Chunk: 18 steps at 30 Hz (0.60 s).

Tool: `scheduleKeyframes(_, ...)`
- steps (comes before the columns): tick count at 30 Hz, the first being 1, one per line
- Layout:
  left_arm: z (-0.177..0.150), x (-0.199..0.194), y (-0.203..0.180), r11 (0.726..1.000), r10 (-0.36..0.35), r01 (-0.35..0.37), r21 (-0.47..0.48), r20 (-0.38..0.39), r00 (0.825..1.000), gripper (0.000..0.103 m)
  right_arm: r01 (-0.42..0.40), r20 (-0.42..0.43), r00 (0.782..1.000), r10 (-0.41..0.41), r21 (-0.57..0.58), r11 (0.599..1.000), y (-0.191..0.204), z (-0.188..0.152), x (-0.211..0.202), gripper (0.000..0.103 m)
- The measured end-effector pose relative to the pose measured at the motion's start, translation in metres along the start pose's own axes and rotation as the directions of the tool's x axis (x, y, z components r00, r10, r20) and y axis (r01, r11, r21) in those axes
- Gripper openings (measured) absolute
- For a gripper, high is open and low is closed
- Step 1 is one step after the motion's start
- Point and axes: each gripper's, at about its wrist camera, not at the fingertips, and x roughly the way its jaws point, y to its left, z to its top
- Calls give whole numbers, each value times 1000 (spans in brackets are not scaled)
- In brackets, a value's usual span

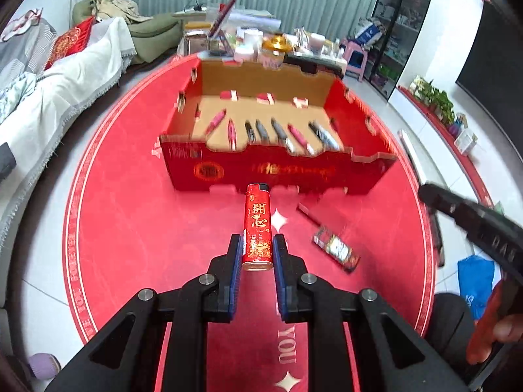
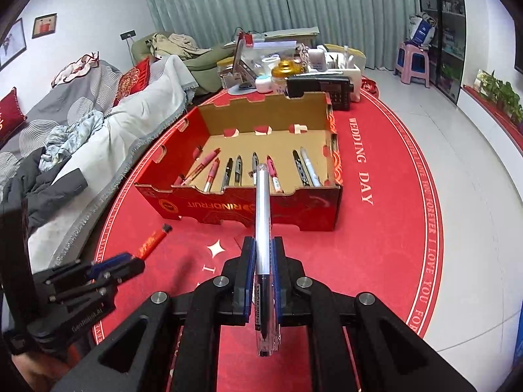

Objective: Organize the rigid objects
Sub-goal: 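Carry the red tube and silver pen up toward the cardboard box, then lower both items into the box and open both tools to release them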

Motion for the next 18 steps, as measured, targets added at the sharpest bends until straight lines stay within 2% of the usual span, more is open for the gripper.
scheduleKeyframes(9,61,-4,-21,997,28,-36,73,95,995,19,-4,28,1000,5,-20,1000,5,32,8,11)
scheduleKeyframes(18,101,24,-32,995,35,-43,88,94,995,19,-19,6,1000,20,-37,999,12,73,38,10)
